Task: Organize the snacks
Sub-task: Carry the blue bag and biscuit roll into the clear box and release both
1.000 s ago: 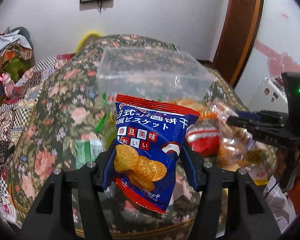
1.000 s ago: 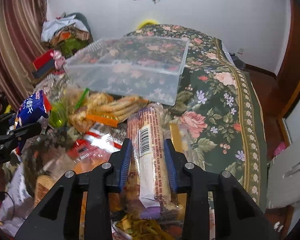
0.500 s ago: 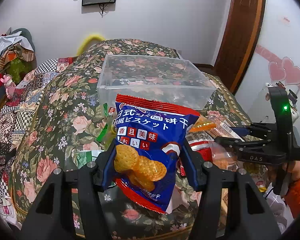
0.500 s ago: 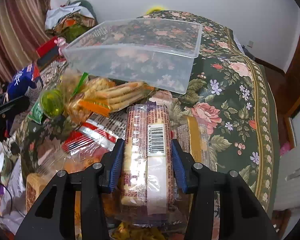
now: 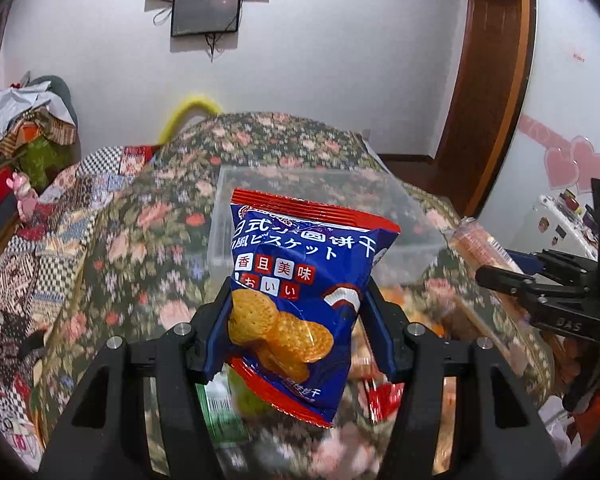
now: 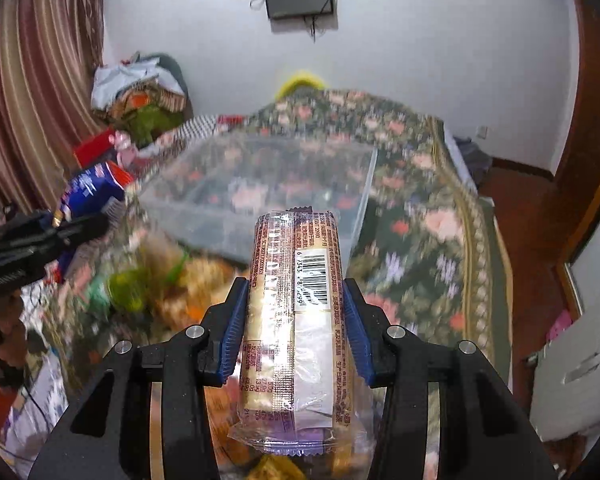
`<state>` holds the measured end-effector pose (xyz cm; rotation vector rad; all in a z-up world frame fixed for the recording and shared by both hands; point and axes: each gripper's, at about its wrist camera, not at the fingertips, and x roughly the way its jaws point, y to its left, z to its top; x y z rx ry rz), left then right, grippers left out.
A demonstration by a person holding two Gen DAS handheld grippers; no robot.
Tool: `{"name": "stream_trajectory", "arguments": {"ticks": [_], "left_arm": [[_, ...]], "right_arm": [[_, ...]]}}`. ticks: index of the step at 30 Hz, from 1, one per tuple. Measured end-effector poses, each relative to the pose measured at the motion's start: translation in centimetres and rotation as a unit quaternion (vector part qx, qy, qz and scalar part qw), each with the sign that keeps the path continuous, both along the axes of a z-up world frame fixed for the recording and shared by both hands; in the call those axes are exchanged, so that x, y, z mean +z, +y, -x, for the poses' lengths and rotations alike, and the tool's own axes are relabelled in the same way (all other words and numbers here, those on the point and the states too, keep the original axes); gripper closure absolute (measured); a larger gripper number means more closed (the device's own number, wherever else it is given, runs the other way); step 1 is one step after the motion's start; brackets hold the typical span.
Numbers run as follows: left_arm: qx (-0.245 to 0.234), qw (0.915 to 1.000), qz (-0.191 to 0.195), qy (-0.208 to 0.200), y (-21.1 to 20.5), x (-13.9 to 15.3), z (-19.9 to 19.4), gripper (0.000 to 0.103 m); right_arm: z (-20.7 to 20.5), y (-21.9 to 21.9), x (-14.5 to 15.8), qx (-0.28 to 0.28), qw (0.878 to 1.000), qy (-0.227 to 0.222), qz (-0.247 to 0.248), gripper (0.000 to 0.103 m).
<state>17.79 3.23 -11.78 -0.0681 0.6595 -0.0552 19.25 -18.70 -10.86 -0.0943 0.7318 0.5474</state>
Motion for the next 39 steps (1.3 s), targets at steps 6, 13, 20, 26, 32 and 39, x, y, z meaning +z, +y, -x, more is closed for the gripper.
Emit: {"name": "stream_trajectory", "arguments": {"ticks": [6, 13, 20, 26, 32, 39], "left_arm": [[0.003, 0.9999, -0.004, -0.015, 0.0, 1.5, -2.8, 0.045], [0.010, 0.9999, -0.005, -0.002, 0.3, 1.3, -7.0, 0.044], [0.016, 0.9992, -0.019, 0.030, 0.3, -0.8, -11.0, 0.044], [0.022, 0.9970, -0.018, 0.072, 0.7, -3.1, -14.1, 0.044], [0.025, 0.9953, -0.021, 0.091, 0.7, -4.4, -15.6, 0.044], [0.031, 0.9917, -0.010, 0.124, 0.8, -5.8, -17.1, 0.044]], "right_arm": [[-2.1, 0.9, 1.9, -0.004, 0.999, -0.026, -0.020, 0.060], [-5.2, 2.5, 2.3, -0.006, 0.999, -0.031, -0.035, 0.060], [-8.6, 4.1, 0.8, -0.003, 1.000, -0.005, -0.027, 0.060], [-11.6, 4.6, -1.1, -0.006, 0.999, 0.029, -0.016, 0.060], [-13.2, 5.4, -3.1, -0.001, 0.998, 0.057, 0.003, 0.060], [-13.2, 6.2, -3.8, 0.002, 0.998, 0.061, 0.025, 0.060]]}}
